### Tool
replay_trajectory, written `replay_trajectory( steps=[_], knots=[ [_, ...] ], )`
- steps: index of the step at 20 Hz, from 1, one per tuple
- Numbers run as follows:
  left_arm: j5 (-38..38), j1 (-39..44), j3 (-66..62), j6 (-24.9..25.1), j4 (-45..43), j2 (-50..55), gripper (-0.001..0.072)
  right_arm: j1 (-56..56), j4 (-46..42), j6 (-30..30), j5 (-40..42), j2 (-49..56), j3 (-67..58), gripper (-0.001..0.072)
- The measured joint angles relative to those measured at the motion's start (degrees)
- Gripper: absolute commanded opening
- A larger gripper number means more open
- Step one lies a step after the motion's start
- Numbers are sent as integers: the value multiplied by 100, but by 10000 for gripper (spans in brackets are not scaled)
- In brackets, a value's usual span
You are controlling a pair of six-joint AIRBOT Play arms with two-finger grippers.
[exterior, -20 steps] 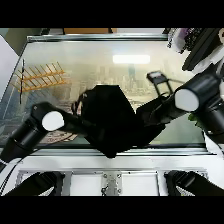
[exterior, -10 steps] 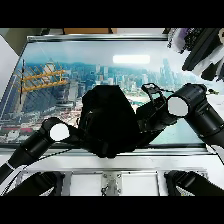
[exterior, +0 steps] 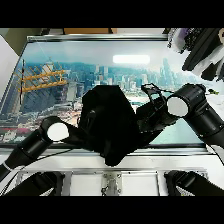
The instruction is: Fold the clothes and pants, and hang the long-sleeved shirts on hangers.
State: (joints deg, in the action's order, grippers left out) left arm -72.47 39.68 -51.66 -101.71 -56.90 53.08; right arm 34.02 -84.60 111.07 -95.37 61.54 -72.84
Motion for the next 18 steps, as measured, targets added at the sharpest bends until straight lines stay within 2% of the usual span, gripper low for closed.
replay_trajectory(
  steps=[5, 9, 13, 14, 18],
  knots=[
    [-208, -828, -911, 186, -7, 0, 628, 0, 0, 0, 0, 0, 0, 24],
    [-348, -2083, -1458, 599, -168, 0, 629, 0, 2, 0, 0, 0, 0, 23],
    [-188, -3480, -1720, 975, -1016, 9, 634, 0, 2, 0, 2, 0, 0, 23],
    [-111, -3812, -1770, 1062, -1331, 50, 720, 0, 2, 0, 2, 0, 0, 23],
    [109, -5075, -2214, 1276, -2282, 610, 720, 0, 0, 0, 2, 4, 0, 23]
  ],
)
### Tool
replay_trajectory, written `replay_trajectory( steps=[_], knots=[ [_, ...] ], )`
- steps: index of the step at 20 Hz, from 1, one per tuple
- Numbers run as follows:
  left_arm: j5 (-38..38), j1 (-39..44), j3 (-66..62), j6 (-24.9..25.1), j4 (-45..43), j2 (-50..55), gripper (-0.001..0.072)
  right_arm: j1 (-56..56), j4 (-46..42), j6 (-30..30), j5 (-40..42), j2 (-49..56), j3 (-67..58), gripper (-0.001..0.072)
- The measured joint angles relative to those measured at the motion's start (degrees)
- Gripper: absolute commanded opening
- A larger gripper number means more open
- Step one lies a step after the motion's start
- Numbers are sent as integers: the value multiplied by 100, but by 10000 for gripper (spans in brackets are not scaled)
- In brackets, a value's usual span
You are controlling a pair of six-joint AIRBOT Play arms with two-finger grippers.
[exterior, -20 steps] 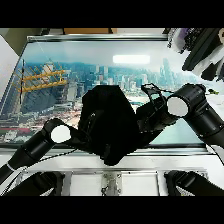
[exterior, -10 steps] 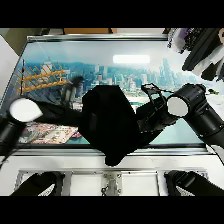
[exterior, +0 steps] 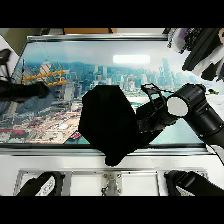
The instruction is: Fold the clothes and pants, and hang the long-sleeved shirts on hangers.
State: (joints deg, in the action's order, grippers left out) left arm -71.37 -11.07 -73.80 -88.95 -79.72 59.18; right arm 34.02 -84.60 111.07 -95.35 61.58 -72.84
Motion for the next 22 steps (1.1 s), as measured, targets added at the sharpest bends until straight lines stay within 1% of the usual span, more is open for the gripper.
replay_trajectory(
  steps=[4, 7, 10, 13, 15, 18, 22],
  knots=[
    [284, -964, -734, 81, -420, 1095, 720, 0, 2, 0, 0, 0, 0, 23],
    [619, -1296, -1252, 101, -636, 2004, 720, 0, 2, 0, 0, 0, 0, 23],
    [1040, -1405, -1764, 101, -1027, 2931, 720, 0, 2, 0, 0, 0, 0, 23],
    [1255, -1429, -2369, 98, -1311, 3873, 720, 0, 2, 0, 0, 4, 0, 23],
    [1252, -1410, -2800, 90, -1550, 4452, 720, 0, 0, 0, 0, 9, 0, 23],
    [1051, -1357, -3414, 55, -2068, 5206, 720, 0, 2, -2, 0, 13, 0, 24],
    [874, -1377, -4017, 52, -2592, 5925, 720, 0, 2, -2, 0, 26, 0, 23]
  ],
)
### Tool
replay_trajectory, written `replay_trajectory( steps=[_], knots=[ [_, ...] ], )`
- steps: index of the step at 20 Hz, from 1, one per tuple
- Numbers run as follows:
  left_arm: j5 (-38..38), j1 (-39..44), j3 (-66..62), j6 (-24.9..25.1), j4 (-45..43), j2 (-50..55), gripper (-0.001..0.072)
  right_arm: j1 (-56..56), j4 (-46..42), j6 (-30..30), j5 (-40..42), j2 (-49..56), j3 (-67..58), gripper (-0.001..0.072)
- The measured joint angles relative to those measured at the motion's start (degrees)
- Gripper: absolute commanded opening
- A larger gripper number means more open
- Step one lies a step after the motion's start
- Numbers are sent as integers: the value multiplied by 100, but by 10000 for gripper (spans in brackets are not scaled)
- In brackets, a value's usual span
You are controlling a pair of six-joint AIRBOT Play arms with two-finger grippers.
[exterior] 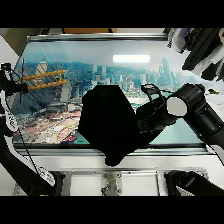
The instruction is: Fold the clothes and pants, and hang the long-sleeved shirts on hangers.
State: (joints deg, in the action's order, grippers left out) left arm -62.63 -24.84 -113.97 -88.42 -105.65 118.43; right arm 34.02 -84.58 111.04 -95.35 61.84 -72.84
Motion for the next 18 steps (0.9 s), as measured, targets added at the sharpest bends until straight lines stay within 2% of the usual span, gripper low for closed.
replay_trajectory(
  steps=[9, 16, 18],
  knots=[
    [691, -76, 87, -4, -258, 409, 720, 0, 0, 2, 0, 15, 0, 23],
    [804, -90, 107, -24, -302, 599, 720, 0, 0, 2, 2, 17, 0, 23],
    [787, -90, 111, -26, -267, 625, 408, 0, 0, 0, 0, 17, 0, 23]
  ],
)
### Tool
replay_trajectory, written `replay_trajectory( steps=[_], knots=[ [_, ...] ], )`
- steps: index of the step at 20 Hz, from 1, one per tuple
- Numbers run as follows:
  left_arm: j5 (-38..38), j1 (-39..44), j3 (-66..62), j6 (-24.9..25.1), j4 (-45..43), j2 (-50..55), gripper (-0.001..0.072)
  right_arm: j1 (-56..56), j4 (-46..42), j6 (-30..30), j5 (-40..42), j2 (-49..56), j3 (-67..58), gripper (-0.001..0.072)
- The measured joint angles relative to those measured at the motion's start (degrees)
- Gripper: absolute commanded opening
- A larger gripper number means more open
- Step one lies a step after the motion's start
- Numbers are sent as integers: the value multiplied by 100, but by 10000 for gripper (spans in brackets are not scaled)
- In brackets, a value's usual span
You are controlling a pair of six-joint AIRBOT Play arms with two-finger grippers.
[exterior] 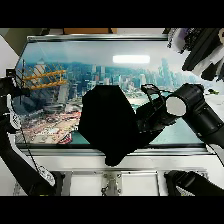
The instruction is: Fold the clothes and pants, and hang the long-sleeved shirts on hangers.
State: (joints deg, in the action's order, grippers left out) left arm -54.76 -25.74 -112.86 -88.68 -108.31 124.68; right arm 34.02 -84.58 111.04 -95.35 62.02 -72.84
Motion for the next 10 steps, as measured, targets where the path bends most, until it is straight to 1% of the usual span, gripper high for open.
replay_trajectory(
  steps=[1, 4, 5, 6, 7, 9, 10],
  knots=[
    [-9, 4, 2, 4, 4, 7, 373, 0, 0, 0, 2, 0, 0, 23],
    [-68, -4, 4, 7, -17, 20, 370, 0, -2, 0, 2, 0, 0, 23],
    [-72, -2, 4, 9, -35, 22, 280, 0, 0, 0, 2, 0, 0, 23],
    [-94, -4, 4, 11, -17, 22, 107, 0, 0, 0, 2, 0, 0, 24],
    [-127, 0, 7, 31, -55, 26, 62, 0, 0, 0, 0, 0, 0, 23],
    [-133, -4, 9, 28, -37, 28, 58, 0, 0, 0, 0, 0, 0, 24],
    [-131, -4, 9, 28, -31, 28, 15, 0, -2, 0, 0, 0, 0, 23]
  ],
)
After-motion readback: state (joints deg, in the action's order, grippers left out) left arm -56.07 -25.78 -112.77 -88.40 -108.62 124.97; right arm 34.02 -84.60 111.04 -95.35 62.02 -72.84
